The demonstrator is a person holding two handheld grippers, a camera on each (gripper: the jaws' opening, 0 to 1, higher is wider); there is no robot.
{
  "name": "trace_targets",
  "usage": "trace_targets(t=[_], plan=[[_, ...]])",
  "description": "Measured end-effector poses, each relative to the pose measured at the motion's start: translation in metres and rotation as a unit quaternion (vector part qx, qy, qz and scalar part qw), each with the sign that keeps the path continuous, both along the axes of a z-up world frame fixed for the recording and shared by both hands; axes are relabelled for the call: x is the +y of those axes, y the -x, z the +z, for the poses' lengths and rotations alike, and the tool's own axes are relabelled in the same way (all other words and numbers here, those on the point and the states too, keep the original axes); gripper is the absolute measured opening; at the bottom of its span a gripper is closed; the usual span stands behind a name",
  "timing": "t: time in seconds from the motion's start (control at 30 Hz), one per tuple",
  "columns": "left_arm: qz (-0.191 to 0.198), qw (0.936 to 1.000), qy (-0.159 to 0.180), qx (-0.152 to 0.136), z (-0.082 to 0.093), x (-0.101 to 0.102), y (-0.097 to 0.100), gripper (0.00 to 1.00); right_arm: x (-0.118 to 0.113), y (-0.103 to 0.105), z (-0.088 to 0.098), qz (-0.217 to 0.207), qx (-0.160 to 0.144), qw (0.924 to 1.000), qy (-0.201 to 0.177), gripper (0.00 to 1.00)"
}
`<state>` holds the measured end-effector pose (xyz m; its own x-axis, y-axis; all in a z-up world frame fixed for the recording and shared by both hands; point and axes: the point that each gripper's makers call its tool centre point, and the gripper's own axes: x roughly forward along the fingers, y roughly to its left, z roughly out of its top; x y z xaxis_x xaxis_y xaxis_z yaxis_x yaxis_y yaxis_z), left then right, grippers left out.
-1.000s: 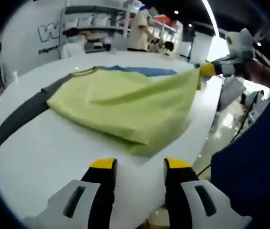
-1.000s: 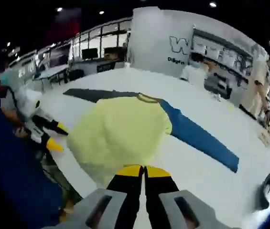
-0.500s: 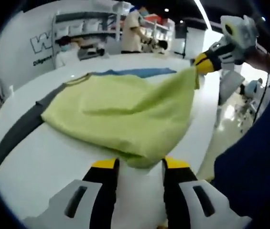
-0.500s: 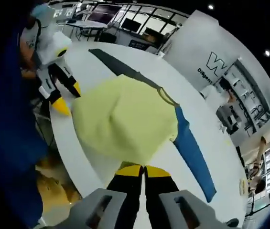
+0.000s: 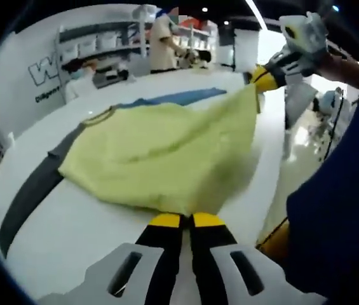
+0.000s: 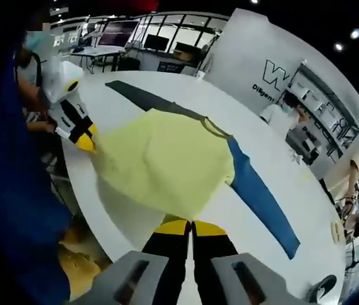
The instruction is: Fold the garment on the visible template until the final outline fits inside the template.
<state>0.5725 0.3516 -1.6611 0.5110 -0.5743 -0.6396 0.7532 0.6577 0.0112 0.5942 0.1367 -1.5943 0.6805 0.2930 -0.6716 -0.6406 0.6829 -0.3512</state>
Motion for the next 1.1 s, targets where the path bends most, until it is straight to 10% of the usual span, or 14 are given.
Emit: trace_targets(t=[0.2,0.47,0.73,0.97,1.1], plan=[[-0.011,0.9979,-0.005,0.064,0.004,0.023,0.014,0.02,0.004,0.001,-0.002,0.008,0.006,1.0000,-0.001,0.00],[0.009,0.9974,-0.004,0.072,0.002,0.057,0.010,0.02,0.007,0.005,-0.004,0.010,0.011,0.9998,-0.010,0.00],[-0.051,0.9984,-0.018,0.015,-0.012,0.011,0.001,0.38,0.009,0.002,0.004,0.000,0.008,0.9994,-0.033,0.00],[-0.073,0.9968,-0.020,-0.027,-0.017,-0.021,-0.011,0.37,0.011,-0.002,0.012,-0.007,0.004,0.9989,-0.046,0.00],[-0.061,0.9981,0.000,-0.004,-0.020,-0.026,-0.015,0.12,0.008,-0.002,0.014,-0.014,0.004,0.9986,-0.051,0.00]])
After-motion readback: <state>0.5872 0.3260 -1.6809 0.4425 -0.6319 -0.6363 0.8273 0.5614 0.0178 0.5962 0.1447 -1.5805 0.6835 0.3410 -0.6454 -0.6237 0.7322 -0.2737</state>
